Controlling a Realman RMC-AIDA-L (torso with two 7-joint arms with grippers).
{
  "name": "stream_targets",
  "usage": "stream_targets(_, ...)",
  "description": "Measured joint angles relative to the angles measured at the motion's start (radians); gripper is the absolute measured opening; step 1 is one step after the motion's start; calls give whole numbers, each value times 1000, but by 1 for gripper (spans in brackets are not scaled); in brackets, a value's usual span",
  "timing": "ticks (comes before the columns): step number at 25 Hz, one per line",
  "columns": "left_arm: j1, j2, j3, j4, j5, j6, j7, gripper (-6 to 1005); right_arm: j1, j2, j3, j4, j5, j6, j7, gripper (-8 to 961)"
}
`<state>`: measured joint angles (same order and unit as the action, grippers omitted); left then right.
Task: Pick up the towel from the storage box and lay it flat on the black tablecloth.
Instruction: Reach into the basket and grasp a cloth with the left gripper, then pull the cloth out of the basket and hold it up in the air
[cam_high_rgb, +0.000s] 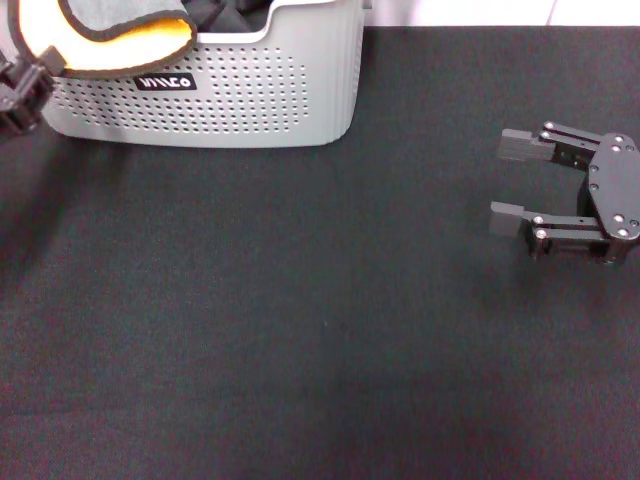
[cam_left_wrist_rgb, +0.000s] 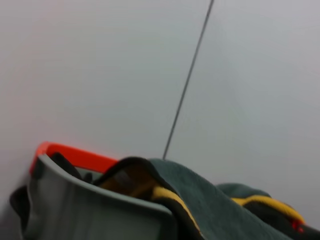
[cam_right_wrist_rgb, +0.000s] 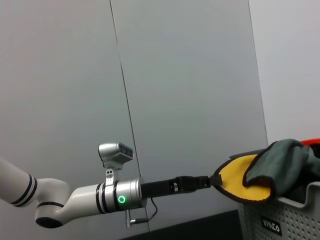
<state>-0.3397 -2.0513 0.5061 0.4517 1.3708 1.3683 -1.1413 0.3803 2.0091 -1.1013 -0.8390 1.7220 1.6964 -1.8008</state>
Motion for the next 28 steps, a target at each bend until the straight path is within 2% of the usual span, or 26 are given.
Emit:
stream_targets(5,8,1,5,-4,-34,8,8,248,0,0,0,0,2,-2,0,832)
stream_targets(11,8,4,7,-5,-34,27,12,233,6,1,0,0,2,-2,0,832)
stream_targets(12,8,3,6,-5,-35,27,14,202,6,1,0,0,2,-2,0,832)
stream_targets(16,7,-9,1,-6,-57,28,31,76,6,1,0,0,2,-2,0,831)
stream_targets(19,9,-22,1,-26,-119,42,56,54,6,0,0,0,3,0,0,831)
stream_targets(24,7,-17,5,-64,-157,112,69,17,3,0,0,0,4,2,0,831)
stream_targets(26,8,-16,3,-64,-157,189,45,17,1,0,0,0,4,3,0,831)
stream_targets(28,9,-9,0,-63,-162,333,19,16,0,0,0,0,5,4,-3,831)
